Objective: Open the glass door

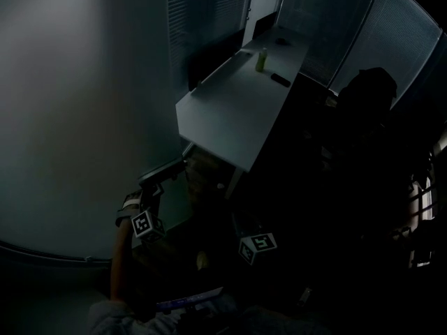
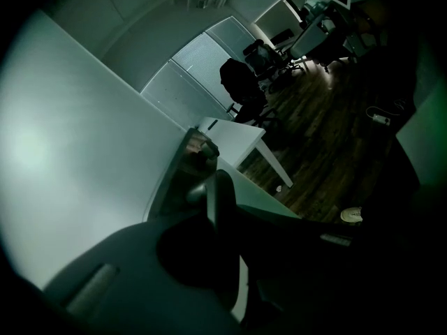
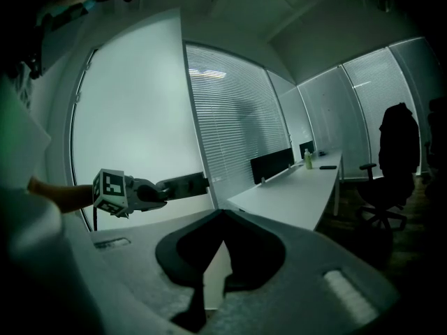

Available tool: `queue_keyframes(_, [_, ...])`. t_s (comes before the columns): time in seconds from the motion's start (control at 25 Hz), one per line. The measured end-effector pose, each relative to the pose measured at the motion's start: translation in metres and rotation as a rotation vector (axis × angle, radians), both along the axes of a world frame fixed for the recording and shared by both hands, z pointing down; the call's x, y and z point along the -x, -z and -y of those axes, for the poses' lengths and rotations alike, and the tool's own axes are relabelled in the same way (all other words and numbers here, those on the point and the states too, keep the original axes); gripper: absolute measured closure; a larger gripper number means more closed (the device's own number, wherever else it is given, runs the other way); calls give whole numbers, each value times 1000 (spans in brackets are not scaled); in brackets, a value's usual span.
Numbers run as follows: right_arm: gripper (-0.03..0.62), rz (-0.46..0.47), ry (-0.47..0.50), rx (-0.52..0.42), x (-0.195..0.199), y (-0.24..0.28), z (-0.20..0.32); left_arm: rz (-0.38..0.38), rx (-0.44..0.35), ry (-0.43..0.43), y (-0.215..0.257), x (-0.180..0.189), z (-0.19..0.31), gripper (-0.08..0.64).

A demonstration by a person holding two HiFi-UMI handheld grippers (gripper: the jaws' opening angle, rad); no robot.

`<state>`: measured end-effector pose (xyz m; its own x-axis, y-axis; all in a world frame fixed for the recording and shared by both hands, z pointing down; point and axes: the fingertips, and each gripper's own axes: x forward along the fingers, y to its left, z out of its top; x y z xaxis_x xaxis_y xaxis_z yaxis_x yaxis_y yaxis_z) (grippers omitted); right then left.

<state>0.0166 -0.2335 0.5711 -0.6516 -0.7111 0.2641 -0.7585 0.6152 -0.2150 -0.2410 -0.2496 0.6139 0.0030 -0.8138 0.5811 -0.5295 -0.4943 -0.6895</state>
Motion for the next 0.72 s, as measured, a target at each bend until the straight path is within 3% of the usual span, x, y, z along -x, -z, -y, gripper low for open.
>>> queue_keyframes(0.72, [592,-3,-58,-16,-32,4,-89,20,-12,-102,0,-60,-67,508])
